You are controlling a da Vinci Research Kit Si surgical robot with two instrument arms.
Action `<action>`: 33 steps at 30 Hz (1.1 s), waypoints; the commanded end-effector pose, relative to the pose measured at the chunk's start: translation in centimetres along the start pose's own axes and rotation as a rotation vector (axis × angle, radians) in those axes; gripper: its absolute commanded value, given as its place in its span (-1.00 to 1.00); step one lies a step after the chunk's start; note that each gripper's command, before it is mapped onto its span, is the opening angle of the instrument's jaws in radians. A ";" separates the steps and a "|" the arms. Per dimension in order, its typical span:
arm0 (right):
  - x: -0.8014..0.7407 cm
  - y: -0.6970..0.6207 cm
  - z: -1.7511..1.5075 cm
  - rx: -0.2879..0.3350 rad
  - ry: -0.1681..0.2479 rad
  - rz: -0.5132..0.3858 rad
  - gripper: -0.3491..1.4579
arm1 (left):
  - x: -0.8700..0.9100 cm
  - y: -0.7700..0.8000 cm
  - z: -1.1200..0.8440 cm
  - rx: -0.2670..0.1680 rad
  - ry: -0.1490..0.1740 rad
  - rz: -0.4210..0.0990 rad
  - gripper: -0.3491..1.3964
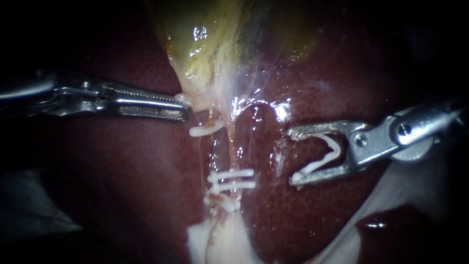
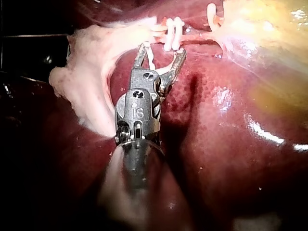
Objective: Clipping third clip right tube
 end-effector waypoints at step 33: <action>-0.27 0.46 1.09 0.062 0.066 0.325 -0.06 | 0.32 0.22 -0.56 0.008 0.036 -0.027 -1.00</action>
